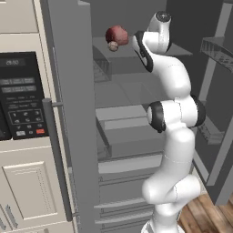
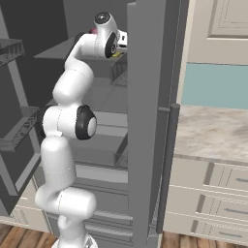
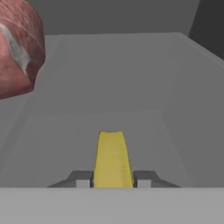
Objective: Pick the egg and butter from the fridge and place them by the bowl for mixing.
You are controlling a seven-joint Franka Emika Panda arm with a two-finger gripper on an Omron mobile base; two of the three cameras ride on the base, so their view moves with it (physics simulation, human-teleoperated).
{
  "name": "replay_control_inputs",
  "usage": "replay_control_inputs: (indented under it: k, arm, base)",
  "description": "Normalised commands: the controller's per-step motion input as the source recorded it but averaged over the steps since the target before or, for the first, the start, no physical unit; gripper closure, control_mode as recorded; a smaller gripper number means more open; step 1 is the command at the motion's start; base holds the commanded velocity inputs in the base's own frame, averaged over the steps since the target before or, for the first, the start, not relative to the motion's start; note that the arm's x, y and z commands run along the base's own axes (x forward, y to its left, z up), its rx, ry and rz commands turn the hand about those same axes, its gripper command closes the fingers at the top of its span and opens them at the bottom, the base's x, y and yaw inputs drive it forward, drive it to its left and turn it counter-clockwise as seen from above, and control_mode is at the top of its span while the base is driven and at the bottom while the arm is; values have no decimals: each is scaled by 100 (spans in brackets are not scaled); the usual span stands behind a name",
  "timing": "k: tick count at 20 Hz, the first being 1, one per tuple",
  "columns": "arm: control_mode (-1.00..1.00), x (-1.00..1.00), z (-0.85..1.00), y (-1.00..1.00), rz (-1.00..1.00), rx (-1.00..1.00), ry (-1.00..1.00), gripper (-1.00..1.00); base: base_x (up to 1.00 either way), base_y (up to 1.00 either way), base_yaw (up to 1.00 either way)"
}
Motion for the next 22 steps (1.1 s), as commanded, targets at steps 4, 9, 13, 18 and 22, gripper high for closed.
replay_control_inputs:
  k: [4,9,13,18,22]
  arm:
    - [-100,10,-33,0,-2,0,0,100]
    - [-100,6,5,0,-8,1,-4,100]
    - [-100,0,33,0,-6,0,-12,100]
    - [-100,-5,30,0,-3,0,-2,100]
    - [-100,-36,4,0,-3,0,-4,100]
  base:
    - [0,0,0]
    - [0,0,0]
    - [0,0,0]
    - [0,0,0]
    - [0,0,0]
